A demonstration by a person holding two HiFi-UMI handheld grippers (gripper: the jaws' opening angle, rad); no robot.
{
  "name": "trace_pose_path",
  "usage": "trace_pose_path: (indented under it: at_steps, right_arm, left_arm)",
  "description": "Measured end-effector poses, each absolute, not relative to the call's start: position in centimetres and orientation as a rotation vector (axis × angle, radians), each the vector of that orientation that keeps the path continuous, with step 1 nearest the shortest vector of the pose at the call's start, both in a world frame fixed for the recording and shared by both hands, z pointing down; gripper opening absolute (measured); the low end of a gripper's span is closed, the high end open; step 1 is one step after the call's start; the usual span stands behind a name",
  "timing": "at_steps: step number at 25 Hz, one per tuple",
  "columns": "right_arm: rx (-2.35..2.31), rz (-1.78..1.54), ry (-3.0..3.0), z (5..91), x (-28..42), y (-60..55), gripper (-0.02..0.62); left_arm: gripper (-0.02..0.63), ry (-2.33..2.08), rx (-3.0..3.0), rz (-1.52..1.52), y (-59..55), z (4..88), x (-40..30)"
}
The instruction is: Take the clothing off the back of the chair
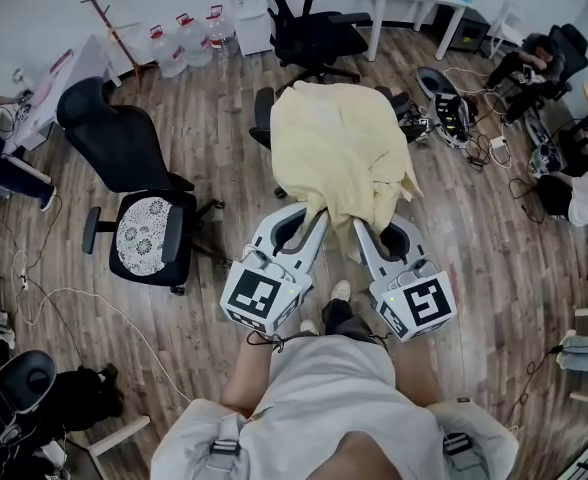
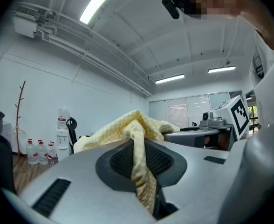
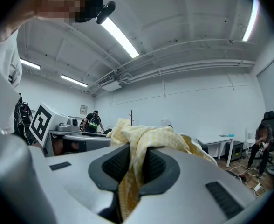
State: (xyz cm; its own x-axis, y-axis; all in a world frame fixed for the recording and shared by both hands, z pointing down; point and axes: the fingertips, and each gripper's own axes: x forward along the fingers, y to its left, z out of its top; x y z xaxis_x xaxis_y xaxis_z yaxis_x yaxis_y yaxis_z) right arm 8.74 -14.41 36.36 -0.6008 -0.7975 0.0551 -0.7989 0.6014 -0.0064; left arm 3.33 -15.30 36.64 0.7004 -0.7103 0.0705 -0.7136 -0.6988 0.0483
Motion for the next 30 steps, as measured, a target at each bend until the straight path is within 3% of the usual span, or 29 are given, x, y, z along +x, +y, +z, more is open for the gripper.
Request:
trace_pose_path:
  at_steps: [30]
  right_arm:
    - [1.366,0.020,-2.788,35.8,8.4,-9.5,0.055]
  left_arm:
    - [0.057,-1.180,2.832,0.029,-10.6,36.3,3.1]
